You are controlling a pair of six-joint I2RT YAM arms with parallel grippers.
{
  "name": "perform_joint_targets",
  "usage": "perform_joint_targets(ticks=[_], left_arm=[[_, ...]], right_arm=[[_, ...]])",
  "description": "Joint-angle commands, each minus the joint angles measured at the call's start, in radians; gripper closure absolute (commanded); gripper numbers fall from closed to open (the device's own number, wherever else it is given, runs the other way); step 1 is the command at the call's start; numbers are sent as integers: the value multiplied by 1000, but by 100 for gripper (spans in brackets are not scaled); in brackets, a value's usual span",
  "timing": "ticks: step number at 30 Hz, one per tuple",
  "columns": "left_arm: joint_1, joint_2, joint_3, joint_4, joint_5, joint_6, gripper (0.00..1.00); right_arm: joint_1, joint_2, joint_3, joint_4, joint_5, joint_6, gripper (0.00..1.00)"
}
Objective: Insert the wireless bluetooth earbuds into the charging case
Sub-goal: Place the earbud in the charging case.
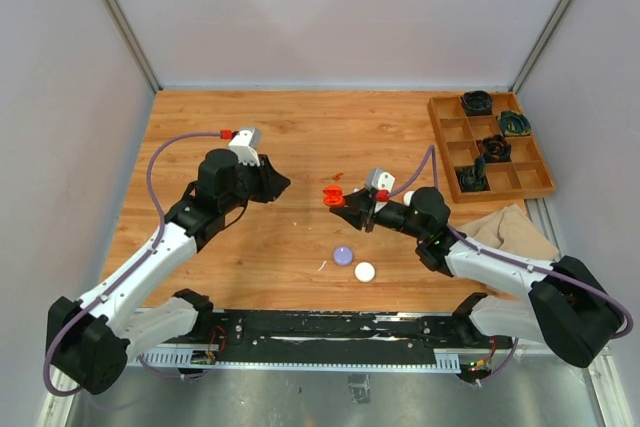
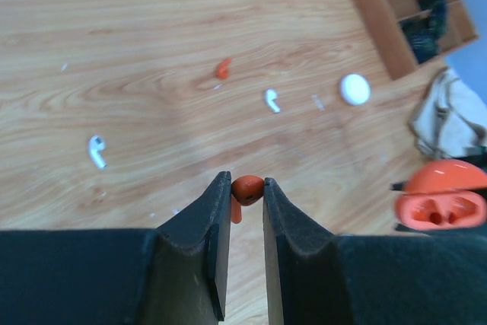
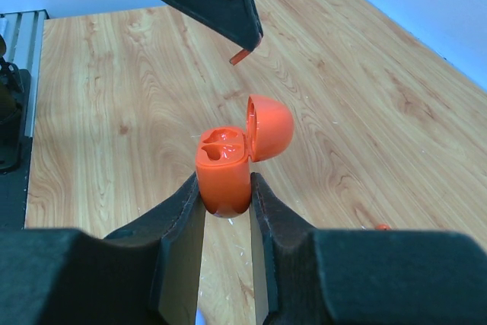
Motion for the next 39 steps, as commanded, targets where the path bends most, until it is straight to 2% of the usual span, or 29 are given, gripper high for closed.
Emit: perform_joint_targets(ticks=[1, 12, 17, 24, 39], left_arm=[[-44, -71, -34, 166, 64, -18, 79], [-137, -149, -85, 385, 142, -49, 79], [-175, -152, -106, 461, 129, -40, 79], [-228, -152, -130, 539, 143, -28, 79], [-276, -163, -178, 671, 112, -41, 80]], right_arm=[[19, 6, 43, 67, -21, 2, 99], [22, 18, 55, 157, -35, 63, 99], [22, 35, 66, 177, -49, 84, 99], [22, 57, 60, 258, -48, 130, 99], [22, 54, 53, 293, -39, 163, 99]])
